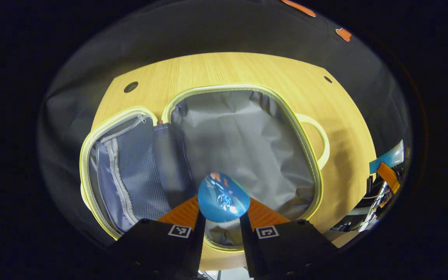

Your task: First open the suitcase, pack the skin care products into it, and then close the suitcase.

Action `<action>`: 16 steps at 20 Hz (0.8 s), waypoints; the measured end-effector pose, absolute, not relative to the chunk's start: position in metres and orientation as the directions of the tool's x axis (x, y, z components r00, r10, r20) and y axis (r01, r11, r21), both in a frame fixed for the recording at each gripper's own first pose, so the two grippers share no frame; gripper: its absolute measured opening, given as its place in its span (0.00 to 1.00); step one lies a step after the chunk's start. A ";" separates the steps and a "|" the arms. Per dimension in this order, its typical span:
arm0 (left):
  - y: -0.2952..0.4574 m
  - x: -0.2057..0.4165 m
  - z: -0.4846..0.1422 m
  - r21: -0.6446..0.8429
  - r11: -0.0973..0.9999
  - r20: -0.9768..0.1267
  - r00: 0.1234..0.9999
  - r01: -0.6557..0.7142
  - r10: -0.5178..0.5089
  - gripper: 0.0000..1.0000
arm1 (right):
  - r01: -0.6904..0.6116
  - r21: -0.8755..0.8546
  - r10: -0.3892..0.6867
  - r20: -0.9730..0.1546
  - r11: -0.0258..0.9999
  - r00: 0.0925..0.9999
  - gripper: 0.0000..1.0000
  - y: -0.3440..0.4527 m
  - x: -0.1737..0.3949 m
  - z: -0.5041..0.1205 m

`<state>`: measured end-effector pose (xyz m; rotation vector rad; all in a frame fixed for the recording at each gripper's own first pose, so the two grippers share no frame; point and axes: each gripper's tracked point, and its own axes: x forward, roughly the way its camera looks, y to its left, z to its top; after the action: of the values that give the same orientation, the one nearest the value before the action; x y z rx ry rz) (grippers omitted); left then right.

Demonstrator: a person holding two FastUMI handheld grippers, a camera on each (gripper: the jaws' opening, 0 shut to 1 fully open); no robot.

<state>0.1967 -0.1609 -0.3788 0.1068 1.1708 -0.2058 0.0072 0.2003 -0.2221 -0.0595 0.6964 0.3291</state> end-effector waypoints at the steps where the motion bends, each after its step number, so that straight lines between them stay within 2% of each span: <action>1: -0.160 0.207 -0.379 -0.005 0.972 -0.917 0.386 0.235 -0.098 0.46 | -0.308 0.049 0.266 -0.639 0.950 0.721 0.39 0.199 0.008 -0.222; 5: -0.157 0.248 -0.386 0.065 0.965 -0.893 0.446 0.255 -0.057 0.46 | -0.282 0.040 0.238 -0.658 0.958 0.714 0.39 0.197 0.006 -0.227; 8: -0.153 0.250 -0.406 0.067 0.973 -0.912 0.409 0.220 -0.030 0.45 | -0.279 0.038 0.233 -0.661 0.960 0.713 0.39 0.198 0.004 -0.224; 10: -0.155 0.251 -0.404 0.035 0.979 -0.906 0.420 0.203 -0.054 0.46 | -0.274 0.037 0.230 -0.659 0.961 0.716 0.39 0.197 0.004 -0.223; 11: -0.164 0.253 -0.403 0.005 0.979 -0.897 0.434 0.205 -0.086 0.59 | -0.272 0.040 0.230 -0.658 0.962 0.717 0.39 0.198 0.005 -0.221; 14: -0.164 0.252 -0.382 0.050 0.969 -0.874 0.481 0.242 -0.074 1.00 | -0.284 0.050 0.247 -0.651 0.957 0.718 0.39 0.205 0.008 -0.211; 16: -0.166 0.250 -0.362 0.049 0.970 -0.835 0.543 0.238 -0.092 1.00 | -0.322 0.051 0.279 -0.638 0.945 0.718 0.39 0.219 0.015 -0.197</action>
<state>0.2502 -0.1660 -0.3620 0.1636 0.9784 -0.1969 0.0148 0.2188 -0.1967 -0.0649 0.6950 0.3330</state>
